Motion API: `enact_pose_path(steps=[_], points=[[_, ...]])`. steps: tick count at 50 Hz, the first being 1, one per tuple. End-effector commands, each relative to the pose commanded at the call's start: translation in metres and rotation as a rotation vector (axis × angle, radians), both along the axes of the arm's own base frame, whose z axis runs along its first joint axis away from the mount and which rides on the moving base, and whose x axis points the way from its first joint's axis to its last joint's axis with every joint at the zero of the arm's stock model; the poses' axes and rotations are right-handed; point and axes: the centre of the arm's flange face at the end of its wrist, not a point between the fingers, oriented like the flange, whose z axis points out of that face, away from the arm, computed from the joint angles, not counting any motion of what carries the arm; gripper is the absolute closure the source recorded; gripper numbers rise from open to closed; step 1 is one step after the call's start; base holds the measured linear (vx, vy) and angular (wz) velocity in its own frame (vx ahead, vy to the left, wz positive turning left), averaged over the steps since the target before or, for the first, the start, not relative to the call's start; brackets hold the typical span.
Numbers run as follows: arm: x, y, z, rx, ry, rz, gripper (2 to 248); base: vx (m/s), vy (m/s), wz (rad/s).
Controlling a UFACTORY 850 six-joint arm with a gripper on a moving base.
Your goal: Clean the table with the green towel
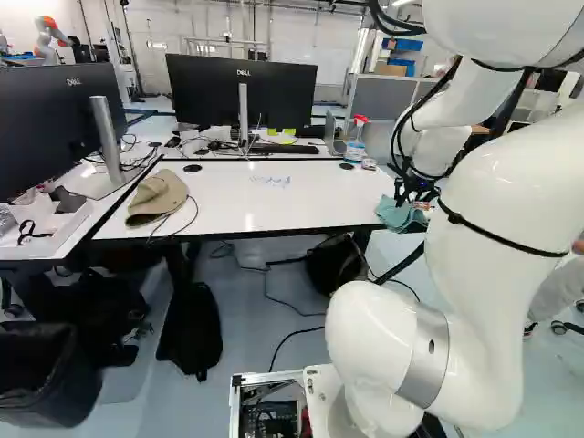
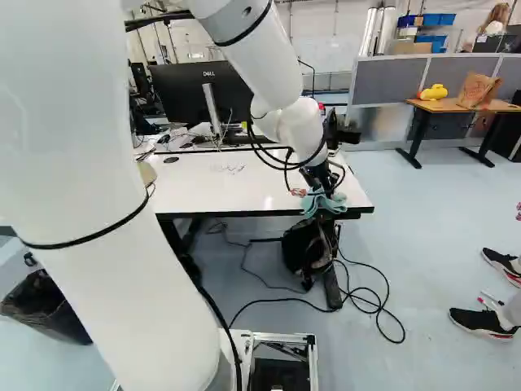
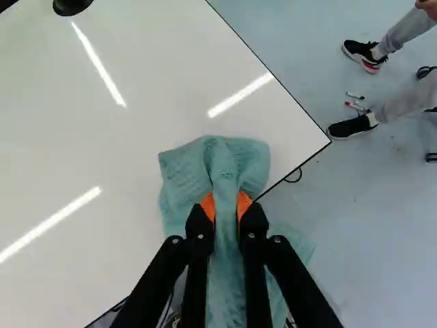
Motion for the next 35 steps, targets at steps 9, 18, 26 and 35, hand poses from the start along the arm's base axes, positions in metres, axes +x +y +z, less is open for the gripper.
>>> enact_pose_path(steps=[9, 18, 26, 35], points=[[0.0008, -0.0005, -0.0024, 0.003, 0.004, 0.0, 197, 0.0, 0.0, 0.0], [0.0008, -0.0005, -0.0024, 0.003, 0.004, 0.0, 197, 0.0, 0.0, 0.0], [0.001, -0.0006, -0.0024, 0.003, 0.004, 0.0, 197, 0.0, 0.0, 0.0], [0.0037, -0.0019, -0.0083, 0.01, 0.014, 0.001, 197, 0.0, 0.0, 0.0]])
